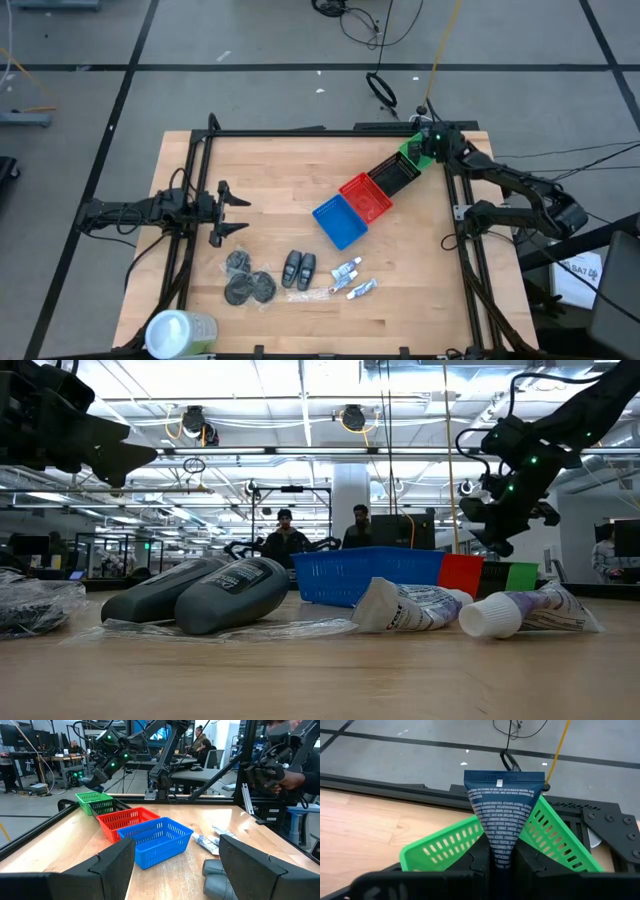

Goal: Pick & Place Travel size toiletries
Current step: Put the shave cream into the green bin

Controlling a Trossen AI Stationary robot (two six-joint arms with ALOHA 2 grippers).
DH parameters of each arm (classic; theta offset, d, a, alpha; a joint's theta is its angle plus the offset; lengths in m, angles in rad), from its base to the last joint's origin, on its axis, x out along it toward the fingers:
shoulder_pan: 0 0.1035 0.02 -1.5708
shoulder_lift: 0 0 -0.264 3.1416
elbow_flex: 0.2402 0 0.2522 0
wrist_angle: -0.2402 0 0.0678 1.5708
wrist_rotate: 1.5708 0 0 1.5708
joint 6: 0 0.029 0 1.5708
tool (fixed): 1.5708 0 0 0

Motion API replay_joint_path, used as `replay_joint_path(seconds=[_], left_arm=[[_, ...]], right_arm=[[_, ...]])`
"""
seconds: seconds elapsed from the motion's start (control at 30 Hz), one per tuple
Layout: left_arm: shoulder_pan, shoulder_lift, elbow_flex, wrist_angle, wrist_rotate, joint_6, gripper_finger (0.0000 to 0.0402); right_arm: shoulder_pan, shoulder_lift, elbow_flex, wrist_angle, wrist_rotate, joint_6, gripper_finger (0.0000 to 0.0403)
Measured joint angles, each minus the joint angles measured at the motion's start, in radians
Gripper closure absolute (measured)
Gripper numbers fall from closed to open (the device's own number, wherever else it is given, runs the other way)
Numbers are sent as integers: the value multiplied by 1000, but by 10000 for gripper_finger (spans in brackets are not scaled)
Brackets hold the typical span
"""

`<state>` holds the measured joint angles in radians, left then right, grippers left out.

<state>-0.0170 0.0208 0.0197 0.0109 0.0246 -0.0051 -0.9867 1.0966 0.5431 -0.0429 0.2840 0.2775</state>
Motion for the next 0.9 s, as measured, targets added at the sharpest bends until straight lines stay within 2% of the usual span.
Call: replay_joint_path(seconds=[0.2, 0.43, 0.6, 0.7, 0.9], left_arm=[[0, 0, 0, 0, 0, 0, 119], [0, 0, 0, 0, 0, 0, 119], [0, 0, 0, 0, 0, 0, 119], [0, 0, 0, 0, 0, 0, 119], [0, 0, 0, 0, 0, 0, 119]], right_arm=[[8, 0, -41, 45, 3, 14, 367], [19, 0, -103, 187, 29, 20, 367], [20, 0, -111, 175, 21, -16, 365], [20, 0, -111, 174, 6, -12, 347], [20, 0, -111, 173, 5, 18, 282]])
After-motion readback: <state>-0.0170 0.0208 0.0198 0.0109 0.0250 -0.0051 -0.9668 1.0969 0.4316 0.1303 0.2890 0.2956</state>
